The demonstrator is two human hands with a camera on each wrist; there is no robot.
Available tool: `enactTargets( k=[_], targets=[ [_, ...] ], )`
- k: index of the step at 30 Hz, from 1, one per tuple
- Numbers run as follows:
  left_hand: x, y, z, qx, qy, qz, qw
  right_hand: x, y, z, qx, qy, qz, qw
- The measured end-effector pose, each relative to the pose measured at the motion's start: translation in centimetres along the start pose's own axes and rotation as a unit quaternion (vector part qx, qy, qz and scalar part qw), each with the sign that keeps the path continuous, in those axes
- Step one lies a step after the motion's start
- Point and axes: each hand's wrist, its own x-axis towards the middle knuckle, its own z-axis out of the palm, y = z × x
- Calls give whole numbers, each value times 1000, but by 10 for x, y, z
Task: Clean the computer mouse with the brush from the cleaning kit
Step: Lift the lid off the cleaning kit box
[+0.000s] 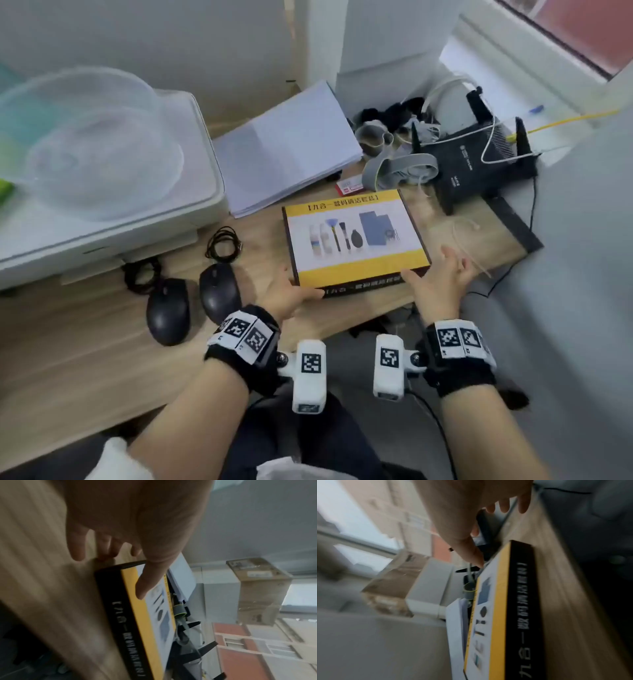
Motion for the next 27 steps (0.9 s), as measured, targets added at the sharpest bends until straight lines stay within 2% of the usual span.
enactTargets(
  k=[2, 5, 8, 10, 12, 14, 17, 22, 27],
  targets=[
    [9, -6, 10, 10, 32, 64, 997, 5, 10, -1, 12, -40, 48, 998],
    [17, -10, 17, 19, 65, 91, 994, 12, 24, 5, 140, -102, 95, 980],
    [34, -17, 16, 142, 107, 91, 980, 17, 28, 4, 130, -110, 90, 981],
    [36, -16, 18, 297, 99, 94, 945, 22, 32, 4, 133, -94, 98, 982],
    [35, -11, 24, 431, 56, 128, 891, 26, 27, 1, 151, -83, 109, 979],
    [34, -6, 28, 491, 38, 144, 858, 33, 25, 1, 171, -80, 121, 975],
    [33, -4, 26, 527, 53, 141, 836, 44, 26, 2, 196, -78, 136, 968],
    [32, -3, 25, 546, 67, 143, 823, 50, 21, -1, 216, -103, 142, 960],
    [33, -1, 27, 507, 89, 156, 843, 49, 23, -2, 238, -123, 132, 954]
  ],
)
